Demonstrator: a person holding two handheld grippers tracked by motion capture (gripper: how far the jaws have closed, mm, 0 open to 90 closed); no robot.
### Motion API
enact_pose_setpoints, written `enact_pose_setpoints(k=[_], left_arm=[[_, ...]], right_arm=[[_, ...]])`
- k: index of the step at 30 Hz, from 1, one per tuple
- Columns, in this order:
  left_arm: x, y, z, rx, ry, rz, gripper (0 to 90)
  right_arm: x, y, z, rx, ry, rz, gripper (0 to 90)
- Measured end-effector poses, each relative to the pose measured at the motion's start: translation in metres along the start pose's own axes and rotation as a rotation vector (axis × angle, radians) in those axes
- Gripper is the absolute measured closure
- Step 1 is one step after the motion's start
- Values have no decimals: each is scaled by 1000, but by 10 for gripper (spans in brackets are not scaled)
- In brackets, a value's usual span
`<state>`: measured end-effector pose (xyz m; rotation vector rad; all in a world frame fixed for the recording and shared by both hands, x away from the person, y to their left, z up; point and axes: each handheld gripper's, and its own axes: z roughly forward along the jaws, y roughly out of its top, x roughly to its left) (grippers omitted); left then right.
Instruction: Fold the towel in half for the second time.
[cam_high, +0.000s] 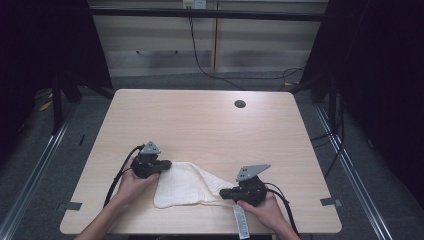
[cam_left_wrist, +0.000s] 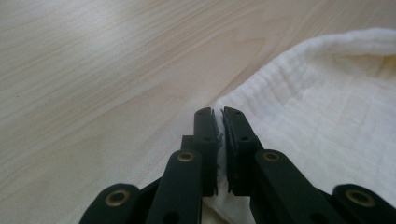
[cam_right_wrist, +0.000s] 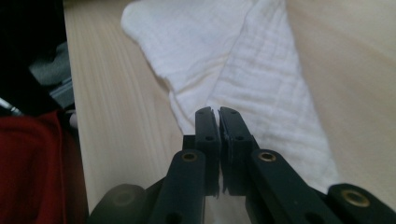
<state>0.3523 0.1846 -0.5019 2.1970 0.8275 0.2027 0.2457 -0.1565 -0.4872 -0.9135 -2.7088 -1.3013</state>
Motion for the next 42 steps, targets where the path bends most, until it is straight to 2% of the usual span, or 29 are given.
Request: enact_pose_setpoints(k=[6, 7, 9, 11, 15, 18, 21, 24, 29, 34, 36, 39, 42], left_arm=[[2, 1, -1, 0, 6, -12, 846], [2, 1, -1, -7, 3, -9, 846], [3, 4, -3, -29, -22, -34, 846], [3, 7, -7, -44, -18, -33, 846], [-1, 14, -17, -108, -33, -40, 846], [-8, 19, -23, -142, -54, -18, 846], [-16, 24, -28, -156, -80, 13, 845], [-26, 27, -31, -165, -95, 45, 845], [-41, 28, -35, -149, -118, 102, 845], [-52, 23, -41, -132, -134, 135, 845], [-57, 19, -41, -115, -139, 149, 845], [-66, 10, -42, -81, -144, 171, 846], [-72, 4, -45, -75, -161, 182, 846]], right_arm=[[-3, -2, 8, 62, 4, 0, 878], [-3, -2, 9, 67, 4, 6, 878], [-4, -1, 11, 63, -8, 6, 879], [-5, -1, 12, 57, -14, 13, 880], [-9, 1, 13, 50, -35, 21, 881], [-14, 3, 15, 43, -47, 42, 881], [-17, 5, 15, 40, -88, 41, 882], [-20, 6, 14, 42, -106, 62, 883], [-25, 8, 15, 32, -153, 80, 883], [-28, 9, 15, 30, -183, 97, 884], [-28, 10, 16, 29, -202, 86, 884], [-27, 10, 16, 28, -206, 88, 884], [-28, 10, 16, 24, -203, 94, 884]])
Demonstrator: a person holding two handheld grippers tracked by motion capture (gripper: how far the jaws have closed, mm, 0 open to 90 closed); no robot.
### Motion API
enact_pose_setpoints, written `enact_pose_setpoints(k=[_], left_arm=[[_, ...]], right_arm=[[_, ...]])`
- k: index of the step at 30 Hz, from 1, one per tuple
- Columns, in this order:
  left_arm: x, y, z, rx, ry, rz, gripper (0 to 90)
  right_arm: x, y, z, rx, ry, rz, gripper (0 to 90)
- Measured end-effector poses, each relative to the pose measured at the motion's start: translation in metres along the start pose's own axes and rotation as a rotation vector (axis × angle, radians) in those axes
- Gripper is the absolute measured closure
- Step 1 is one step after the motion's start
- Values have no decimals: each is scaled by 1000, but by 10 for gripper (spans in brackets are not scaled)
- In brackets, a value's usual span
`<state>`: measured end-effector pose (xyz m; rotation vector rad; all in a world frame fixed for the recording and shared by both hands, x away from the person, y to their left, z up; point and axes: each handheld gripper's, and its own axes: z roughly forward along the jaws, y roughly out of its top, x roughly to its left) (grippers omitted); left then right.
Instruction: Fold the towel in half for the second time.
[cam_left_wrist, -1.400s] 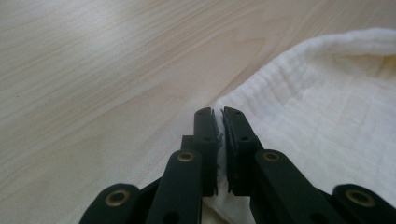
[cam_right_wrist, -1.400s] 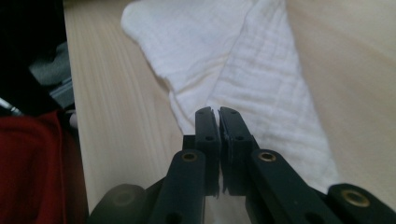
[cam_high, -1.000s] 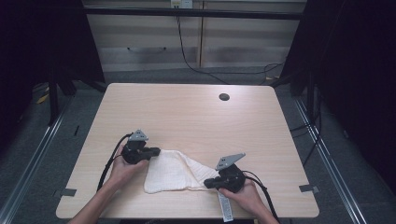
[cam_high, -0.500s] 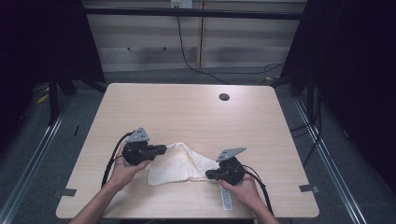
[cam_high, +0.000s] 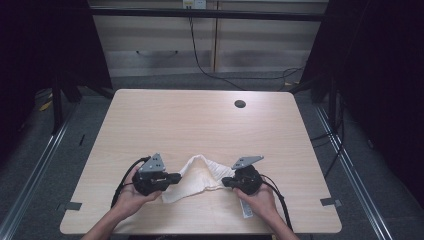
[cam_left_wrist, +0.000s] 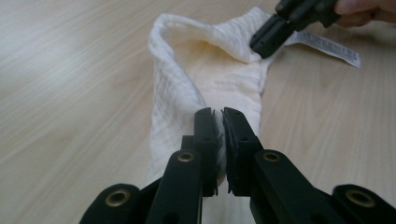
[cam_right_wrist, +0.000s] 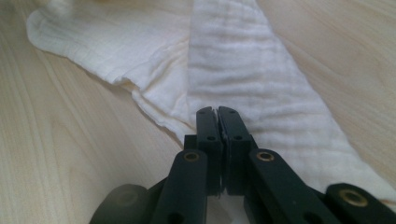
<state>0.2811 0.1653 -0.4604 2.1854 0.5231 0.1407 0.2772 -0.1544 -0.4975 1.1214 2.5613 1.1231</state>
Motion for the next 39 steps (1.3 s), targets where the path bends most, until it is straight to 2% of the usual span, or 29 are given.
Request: enact_pose_setpoints(k=[4, 6, 8, 11, 12, 15, 18, 20, 22, 23, 28, 33, 36, 39], left_arm=[[-10, -8, -6, 14, -5, 7, 847], [-18, -12, -8, 23, -10, 34, 846], [-23, -18, -4, 35, -36, 30, 847], [-24, -28, 7, 78, -68, 21, 847], [-26, -31, 9, 107, -72, 34, 847], [-27, -37, 12, 121, -73, 45, 847], [-21, -39, 9, 120, -55, 27, 848], [-18, -40, 8, 119, -31, 45, 851], [-16, -40, 7, 131, -11, 63, 854], [-15, -40, 7, 129, -10, 52, 854], [-12, -41, 5, 127, 22, 67, 856], [-7, -42, 4, 128, 32, 57, 857], [-4, -42, 5, 121, 32, 50, 858], [1, -40, 7, 120, 50, 45, 858]], right_arm=[[0, 0, 0, -2, -1, -1, 884], [0, 0, 0, -2, -2, 0, 884], [0, 0, 0, 0, -3, 0, 884], [0, -1, 0, -3, -4, -1, 884], [1, -1, 0, -3, -10, -5, 883], [2, -1, 0, -9, -9, -12, 883], [1, -2, -1, -11, -15, -18, 883], [3, -4, -4, -6, -50, -54, 883], [2, -7, -7, -11, -48, -44, 883], [1, -9, -9, -11, -47, -35, 883], [-2, -20, -21, -6, -87, -19, 883], [-14, -38, -41, -16, -119, 38, 883], [-16, -43, -45, -18, -125, 51, 883], [-16, -41, -43, -21, -136, 35, 883]])
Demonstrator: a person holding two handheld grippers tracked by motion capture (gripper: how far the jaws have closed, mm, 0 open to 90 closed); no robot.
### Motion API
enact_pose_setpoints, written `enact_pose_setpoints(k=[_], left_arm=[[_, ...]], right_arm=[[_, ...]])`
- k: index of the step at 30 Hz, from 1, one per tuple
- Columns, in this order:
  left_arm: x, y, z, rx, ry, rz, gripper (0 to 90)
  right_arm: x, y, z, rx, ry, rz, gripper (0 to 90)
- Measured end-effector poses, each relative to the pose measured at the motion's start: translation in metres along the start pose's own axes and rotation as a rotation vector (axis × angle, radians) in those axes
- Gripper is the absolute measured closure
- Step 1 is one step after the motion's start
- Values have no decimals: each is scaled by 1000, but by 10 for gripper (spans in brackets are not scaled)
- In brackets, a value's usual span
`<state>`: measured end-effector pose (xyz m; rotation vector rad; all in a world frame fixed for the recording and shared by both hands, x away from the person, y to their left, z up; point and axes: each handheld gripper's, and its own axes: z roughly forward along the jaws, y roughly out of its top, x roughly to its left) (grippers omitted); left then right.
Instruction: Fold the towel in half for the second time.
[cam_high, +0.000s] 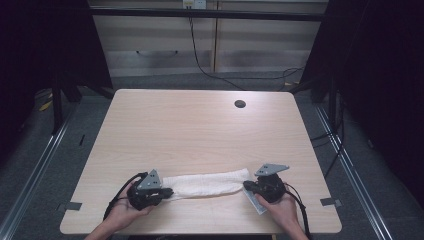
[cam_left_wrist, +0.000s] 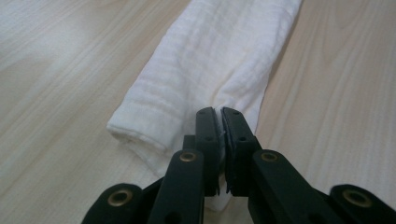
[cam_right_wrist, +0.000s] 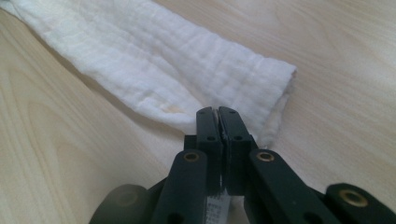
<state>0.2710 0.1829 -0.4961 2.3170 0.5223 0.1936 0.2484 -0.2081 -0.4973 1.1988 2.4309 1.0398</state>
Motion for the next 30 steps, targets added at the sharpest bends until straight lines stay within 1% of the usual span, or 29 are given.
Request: enact_pose_setpoints(k=[2, 4, 5, 6, 9, 10, 12, 13, 14, 15, 16, 18, 19, 20, 21, 22, 23, 25, 27, 29, 30], left_arm=[[6, 0, 2, -16, 7, -22, 858], [13, 1, 4, -17, 15, -22, 858], [15, 1, 5, -27, 13, -35, 858], [18, 2, 5, -27, 20, -39, 858], [27, 2, 8, -37, 8, -71, 859], [29, 4, 9, -36, 10, -68, 858], [32, 7, 11, -27, 30, -65, 858], [34, 9, 14, -26, 47, -59, 859], [36, 11, 15, -23, 53, -55, 858], [38, 11, 16, -33, 50, -67, 859], [39, 11, 17, -38, 46, -80, 859], [44, 13, 18, -31, 42, -89, 859], [46, 14, 19, -29, 44, -87, 859], [48, 15, 21, -36, 53, -99, 859], [51, 16, 23, -44, 49, -111, 859], [54, 15, 24, -57, 38, -136, 859], [57, 14, 24, -68, 26, -151, 859], [59, 13, 24, -73, 22, -165, 860], [60, 14, 24, -73, 36, -159, 859], [60, 16, 25, -63, 36, -160, 859], [61, 17, 25, -56, 45, -162, 859]], right_arm=[[-2, 1, 2, -7, 4, 1, 882], [-4, 4, 4, -6, 5, 15, 882], [-5, 5, 6, -11, 3, 8, 882], [-5, 6, 7, -9, 0, 8, 883], [-7, 9, 9, -10, -3, 9, 883], [-8, 10, 10, -7, -3, 15, 883], [-10, 12, 11, -4, -4, 22, 883], [-11, 12, 12, -6, -4, 25, 882], [-12, 13, 13, -5, -4, 20, 883], [-12, 14, 13, 3, -6, 31, 883], [-14, 15, 14, -5, -8, 19, 883], [-16, 16, 15, -3, -10, 23, 883], [-18, 17, 16, -5, -7, 31, 883], [-19, 18, 17, -2, -9, 32, 883], [-20, 19, 18, -4, -13, 32, 883], [-21, 20, 19, -5, -14, 34, 883], [-23, 20, 20, -9, -12, 39, 883], [-26, 21, 21, -8, -5, 53, 883], [-28, 24, 23, -11, -13, 50, 883], [-29, 26, 25, -13, -18, 50, 883], [-30, 27, 27, -19, -24, 49, 883]])
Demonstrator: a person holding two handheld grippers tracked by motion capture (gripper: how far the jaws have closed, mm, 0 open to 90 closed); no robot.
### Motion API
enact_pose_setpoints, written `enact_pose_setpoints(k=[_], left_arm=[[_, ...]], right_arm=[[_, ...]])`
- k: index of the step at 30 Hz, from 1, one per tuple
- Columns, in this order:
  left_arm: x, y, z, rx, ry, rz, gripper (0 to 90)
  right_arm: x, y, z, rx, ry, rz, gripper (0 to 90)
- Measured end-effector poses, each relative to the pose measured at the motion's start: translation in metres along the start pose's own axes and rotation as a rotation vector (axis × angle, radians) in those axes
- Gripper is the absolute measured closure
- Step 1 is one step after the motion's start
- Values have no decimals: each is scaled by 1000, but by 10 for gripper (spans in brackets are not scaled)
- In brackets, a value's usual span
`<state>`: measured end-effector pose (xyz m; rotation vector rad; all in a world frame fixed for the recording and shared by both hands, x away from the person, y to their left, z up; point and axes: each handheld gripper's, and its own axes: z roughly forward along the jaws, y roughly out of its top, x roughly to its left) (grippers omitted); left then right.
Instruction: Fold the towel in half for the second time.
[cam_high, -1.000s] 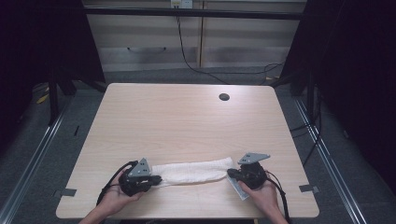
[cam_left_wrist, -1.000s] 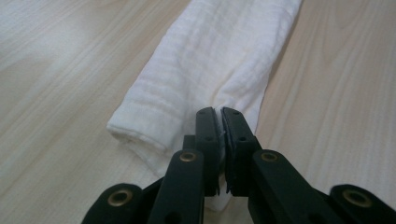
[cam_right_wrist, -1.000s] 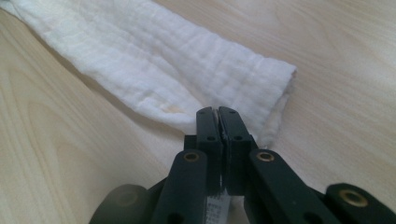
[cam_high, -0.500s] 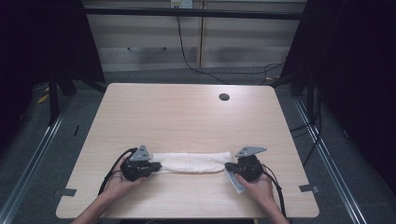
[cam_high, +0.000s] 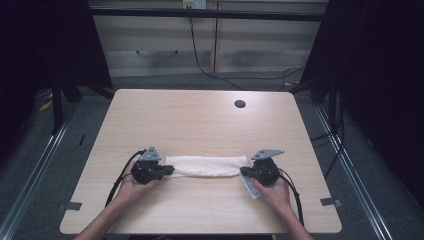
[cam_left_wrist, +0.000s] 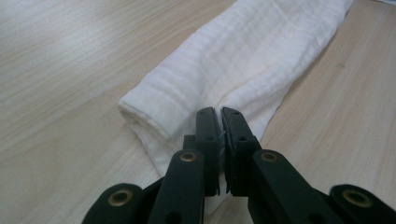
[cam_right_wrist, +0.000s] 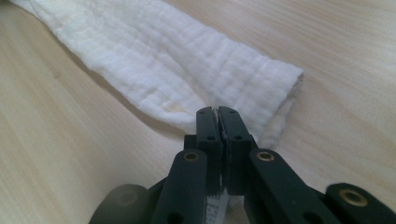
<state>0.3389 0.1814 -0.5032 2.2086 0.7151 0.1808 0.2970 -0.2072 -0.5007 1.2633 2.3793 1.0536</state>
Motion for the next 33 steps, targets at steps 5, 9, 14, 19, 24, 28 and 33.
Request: enact_pose_setpoints(k=[5, 9, 14, 19, 24, 28, 33], left_arm=[[2, 1, 3, -17, -4, -36, 858], [1, 0, 2, -19, 0, -35, 854], [-1, -1, -2, -23, -9, -44, 806], [-2, 1, -20, -66, -28, -71, 617], [-3, -3, -39, -100, 11, -113, 423], [-7, -18, -64, -120, 37, -122, 341], [-8, -37, -79, -134, 58, -127, 282]], right_arm=[[-4, 1, 3, -13, 2, 20, 881], [-2, 0, 3, -22, -9, 11, 875], [1, -1, 0, -33, 13, 24, 802], [2, 0, -13, -92, 32, 45, 655], [1, -2, -33, -168, 23, 67, 565], [3, -8, -52, -219, 7, 87, 505], [-2, -19, -74, -279, -34, 117, 437]])
